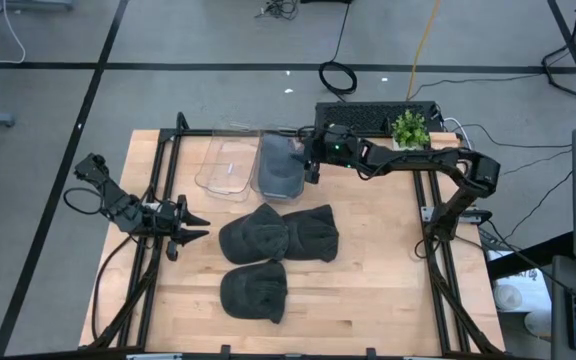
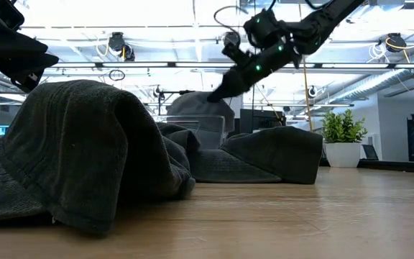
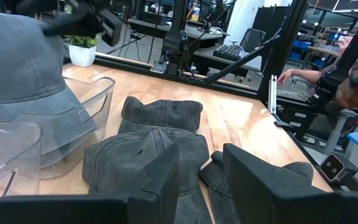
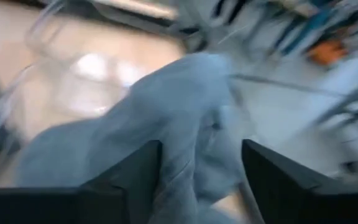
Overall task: Pick & Place hat
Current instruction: Put the blue cap into the right transparent bin
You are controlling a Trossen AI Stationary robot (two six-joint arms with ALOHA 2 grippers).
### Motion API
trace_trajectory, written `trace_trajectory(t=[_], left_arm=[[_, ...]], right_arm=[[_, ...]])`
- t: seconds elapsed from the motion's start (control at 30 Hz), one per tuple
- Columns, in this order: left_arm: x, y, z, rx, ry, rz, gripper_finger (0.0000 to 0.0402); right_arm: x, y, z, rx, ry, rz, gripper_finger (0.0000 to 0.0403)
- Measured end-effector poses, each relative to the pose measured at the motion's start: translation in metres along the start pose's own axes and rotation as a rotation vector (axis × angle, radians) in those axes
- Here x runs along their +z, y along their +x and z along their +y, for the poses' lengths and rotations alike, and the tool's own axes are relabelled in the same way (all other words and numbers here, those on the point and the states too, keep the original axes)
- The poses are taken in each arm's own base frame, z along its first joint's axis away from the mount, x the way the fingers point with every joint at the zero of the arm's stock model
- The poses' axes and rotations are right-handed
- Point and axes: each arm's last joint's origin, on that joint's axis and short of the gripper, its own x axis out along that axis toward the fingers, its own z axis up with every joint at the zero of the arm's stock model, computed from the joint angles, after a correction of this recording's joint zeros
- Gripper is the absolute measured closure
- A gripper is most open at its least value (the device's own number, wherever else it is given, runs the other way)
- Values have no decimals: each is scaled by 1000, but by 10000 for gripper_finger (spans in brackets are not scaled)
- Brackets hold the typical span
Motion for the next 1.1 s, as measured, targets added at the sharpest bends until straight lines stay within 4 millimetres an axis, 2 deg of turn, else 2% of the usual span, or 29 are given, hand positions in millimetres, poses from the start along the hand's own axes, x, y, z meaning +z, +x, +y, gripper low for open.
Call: trace_trajectory(t=[0.2, 0.33, 0.43, 0.5, 0.57, 0.6, 0.73, 0.83, 0.93, 1.1], left_arm=[[0, 0, 0, 0, -1, 0, 270], [0, 0, 0, 0, -1, 0, 270], [0, 0, 0, 0, 0, 0, 270], [0, 0, 0, 0, -1, 0, 270], [0, 0, 0, 0, -1, 0, 270], [0, 0, 0, 0, -1, -1, 270], [1, 0, 0, -1, -5, -4, 270], [1, 0, 0, -1, -3, -3, 270], [0, 0, 0, -1, -1, -1, 270], [0, 0, 0, -1, -2, -1, 270]], right_arm=[[26, -22, 6, -127, -14, -50, 118], [27, -26, 16, -45, 57, -29, 120], [18, -24, 27, 27, 34, 62, 178], [10, -19, 32, 34, -12, 123, 254], [1, -18, 34, 66, -54, 201, 346], [-2, -18, 34, 81, -75, 213, 374], [-5, -14, 24, 30, -95, 216, 396], [-22, -6, 12, -22, -83, 306, 400], [-33, 2, 1, -2, -12, 299, 402], [-38, 15, 0, 2, 5, 246, 402]])
